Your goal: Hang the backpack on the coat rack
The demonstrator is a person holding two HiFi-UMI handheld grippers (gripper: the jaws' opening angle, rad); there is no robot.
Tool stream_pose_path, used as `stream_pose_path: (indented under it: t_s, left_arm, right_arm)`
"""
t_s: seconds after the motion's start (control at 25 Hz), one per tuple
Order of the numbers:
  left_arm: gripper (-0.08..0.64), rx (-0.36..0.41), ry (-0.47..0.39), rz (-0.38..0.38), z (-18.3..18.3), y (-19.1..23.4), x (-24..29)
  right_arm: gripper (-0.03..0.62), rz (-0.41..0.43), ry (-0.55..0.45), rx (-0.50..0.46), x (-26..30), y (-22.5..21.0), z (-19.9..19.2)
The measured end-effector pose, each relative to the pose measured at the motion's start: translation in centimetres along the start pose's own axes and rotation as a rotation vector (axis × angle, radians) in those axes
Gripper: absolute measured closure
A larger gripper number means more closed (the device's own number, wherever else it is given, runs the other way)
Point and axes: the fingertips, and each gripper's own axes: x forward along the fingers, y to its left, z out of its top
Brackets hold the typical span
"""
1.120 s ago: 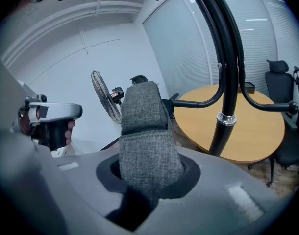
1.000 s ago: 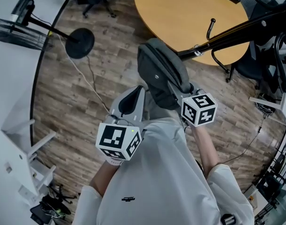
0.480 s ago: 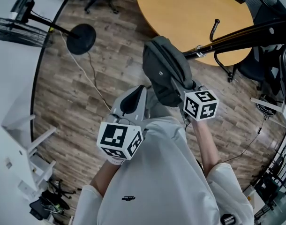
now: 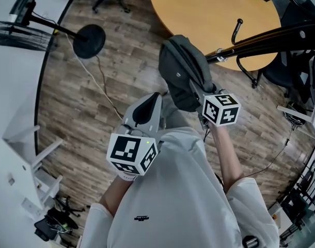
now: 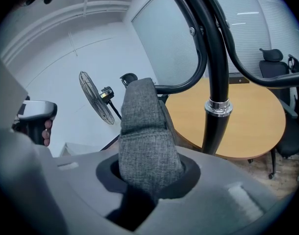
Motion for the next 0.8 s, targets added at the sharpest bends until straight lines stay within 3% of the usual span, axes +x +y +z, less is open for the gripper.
stream_pose_path:
  t_s: [0.28, 0.6, 0.8]
  left_arm:
    - [0.541, -0.001, 0.004, 0.004, 0.1, 0.2, -0.1]
    - [0.541, 0.002, 0.005, -0.013, 0.0, -0.1, 0.3]
    - [0.541, 0.002, -0.012, -0.019, 0.3, -0.5, 0.1]
  right_arm:
    - [0.489, -0.046, -0.036, 0.161, 0.5, -3.6, 0.2]
    - [0.485, -0.098, -0.058, 0.093, 1.6, -5.3, -0.1]
    - [0.456, -0.101, -0.022, 0.043, 1.9, -6.2, -0.5]
